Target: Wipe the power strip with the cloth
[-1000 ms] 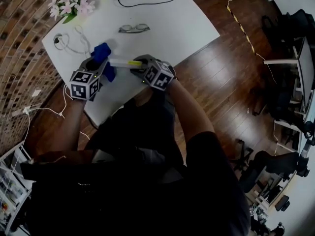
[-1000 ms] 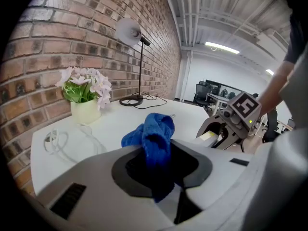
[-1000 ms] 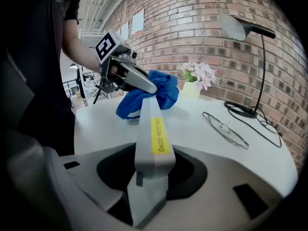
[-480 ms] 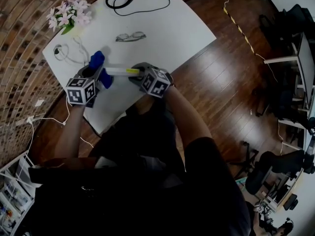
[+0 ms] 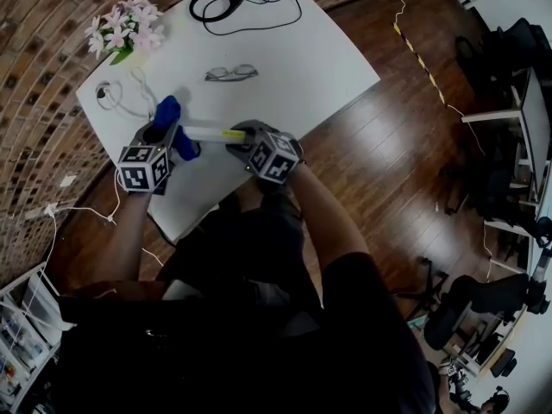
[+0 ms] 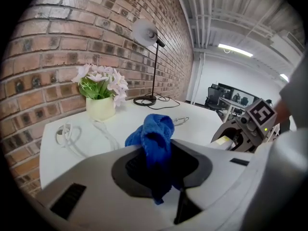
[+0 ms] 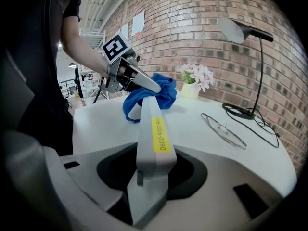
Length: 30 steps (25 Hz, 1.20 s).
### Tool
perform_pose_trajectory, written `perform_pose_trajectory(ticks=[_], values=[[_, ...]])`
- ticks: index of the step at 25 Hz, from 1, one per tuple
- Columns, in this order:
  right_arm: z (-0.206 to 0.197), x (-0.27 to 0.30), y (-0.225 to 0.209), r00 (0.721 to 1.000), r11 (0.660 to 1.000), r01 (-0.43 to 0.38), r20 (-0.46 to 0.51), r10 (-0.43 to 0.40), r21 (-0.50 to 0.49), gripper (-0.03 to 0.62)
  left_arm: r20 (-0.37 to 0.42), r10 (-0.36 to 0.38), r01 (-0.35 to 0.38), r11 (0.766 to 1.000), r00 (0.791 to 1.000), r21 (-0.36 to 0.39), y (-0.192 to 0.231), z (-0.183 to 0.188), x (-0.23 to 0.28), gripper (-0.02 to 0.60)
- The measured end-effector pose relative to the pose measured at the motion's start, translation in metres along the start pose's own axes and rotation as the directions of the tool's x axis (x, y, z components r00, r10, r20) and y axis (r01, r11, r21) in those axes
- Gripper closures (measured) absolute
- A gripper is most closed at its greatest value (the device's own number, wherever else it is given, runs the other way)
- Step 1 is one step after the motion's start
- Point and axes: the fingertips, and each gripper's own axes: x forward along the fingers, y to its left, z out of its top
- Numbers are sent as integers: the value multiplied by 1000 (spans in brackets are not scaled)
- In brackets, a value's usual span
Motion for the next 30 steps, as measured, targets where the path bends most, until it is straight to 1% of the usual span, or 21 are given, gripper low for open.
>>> perform_pose_trajectory(ticks=[3, 6, 9, 10, 12, 14, 15, 18, 21, 24, 27, 30], values=[[0, 1, 0, 1000, 1000, -3, -1, 3, -6, 425, 12, 11, -11, 1000, 1000, -3, 0, -1, -1, 474], [1, 1, -2, 1000, 1000, 5, 5, -5, -6, 424, 17, 1, -2, 1000, 1000, 22, -7, 0, 0, 474], [0, 0, 0, 1000, 1000, 9, 13, -9, -7, 424, 10, 10, -11, 999, 1000, 48, -14, -3, -1, 474], [0, 0, 1, 1000, 1000, 10, 14, -10, -10, 424, 3, 11, -11, 998, 1000, 65, -17, -4, -1, 474], [0, 0, 0, 1000, 1000, 14, 14, -13, -15, 424, -21, 3, 0, 992, 1000, 124, -26, -4, 0, 474], [0, -1, 1, 1000, 1000, 16, 16, -16, -20, 424, -49, -20, 29, 983, 999, 181, -43, -5, 4, 474], [1, -1, 1, 1000, 1000, 17, 18, -17, -22, 424, -57, -32, 43, 981, 998, 191, -52, -5, 7, 474], [1, 0, 1, 1000, 999, 19, 21, -19, -28, 424, -72, -48, 61, 980, 996, 192, -72, -4, 13, 474], [2, 0, 1, 999, 999, 21, 26, -20, -32, 424, -108, -25, 49, 972, 994, 228, -84, -2, 18, 474], [1, -1, 2, 999, 999, 25, 31, -23, -38, 425, -122, -22, 51, 970, 992, 238, -94, -4, 21, 474], [1, -2, 2, 999, 999, 24, 37, -22, -44, 425, -140, -41, 74, 969, 989, 237, -103, -7, 23, 474], [1, -1, 2, 999, 999, 22, 40, -20, -50, 425, -152, -79, 114, 964, 985, 239, -121, -1, 26, 474]])
